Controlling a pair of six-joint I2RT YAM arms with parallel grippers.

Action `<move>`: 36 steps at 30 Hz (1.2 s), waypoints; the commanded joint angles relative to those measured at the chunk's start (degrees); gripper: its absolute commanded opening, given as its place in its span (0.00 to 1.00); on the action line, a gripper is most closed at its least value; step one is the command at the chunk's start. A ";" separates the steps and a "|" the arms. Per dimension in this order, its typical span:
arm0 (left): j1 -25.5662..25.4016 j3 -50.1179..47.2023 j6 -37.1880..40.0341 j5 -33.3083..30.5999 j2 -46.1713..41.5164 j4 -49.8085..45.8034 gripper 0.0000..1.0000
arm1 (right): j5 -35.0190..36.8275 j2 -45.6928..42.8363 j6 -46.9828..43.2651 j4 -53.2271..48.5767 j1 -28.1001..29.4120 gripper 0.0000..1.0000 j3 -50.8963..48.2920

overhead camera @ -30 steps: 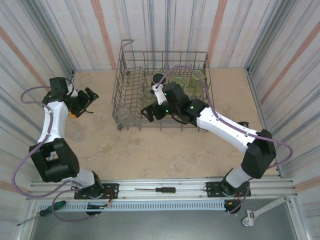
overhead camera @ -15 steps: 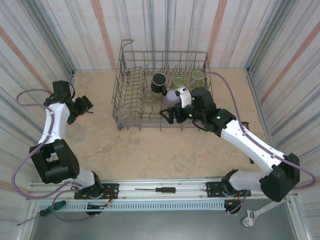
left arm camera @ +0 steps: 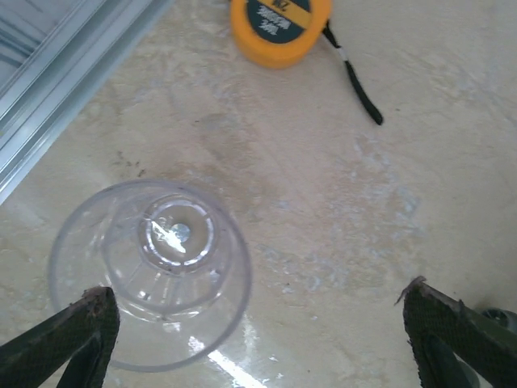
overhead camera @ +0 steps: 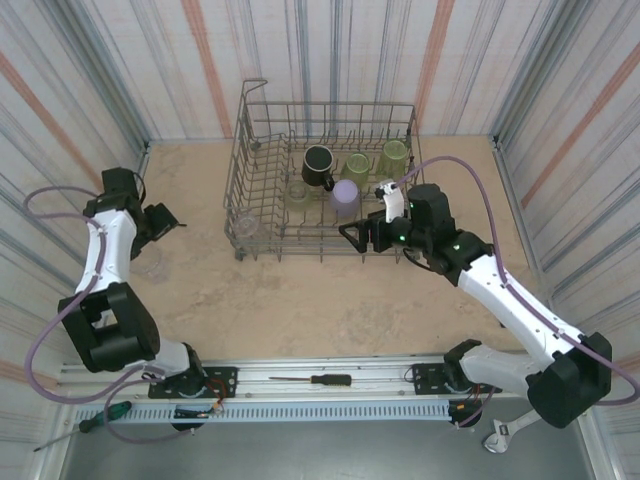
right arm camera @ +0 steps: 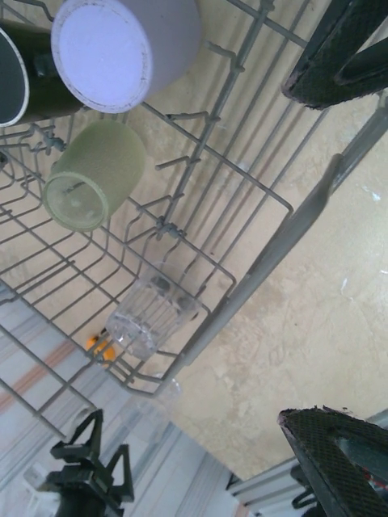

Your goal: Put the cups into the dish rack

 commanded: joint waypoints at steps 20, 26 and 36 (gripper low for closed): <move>2.99 -1.29 2.02 2.32 12.79 3.25 0.41 | -6.30 0.93 1.77 3.05 -2.06 0.99 -1.67; 3.04 -0.77 2.74 2.85 13.80 2.35 0.18 | -6.61 1.41 1.77 2.95 -2.23 0.99 -1.01; 2.95 -1.87 2.91 3.43 11.36 1.80 0.00 | -7.01 1.73 2.64 3.31 -2.25 0.99 -0.64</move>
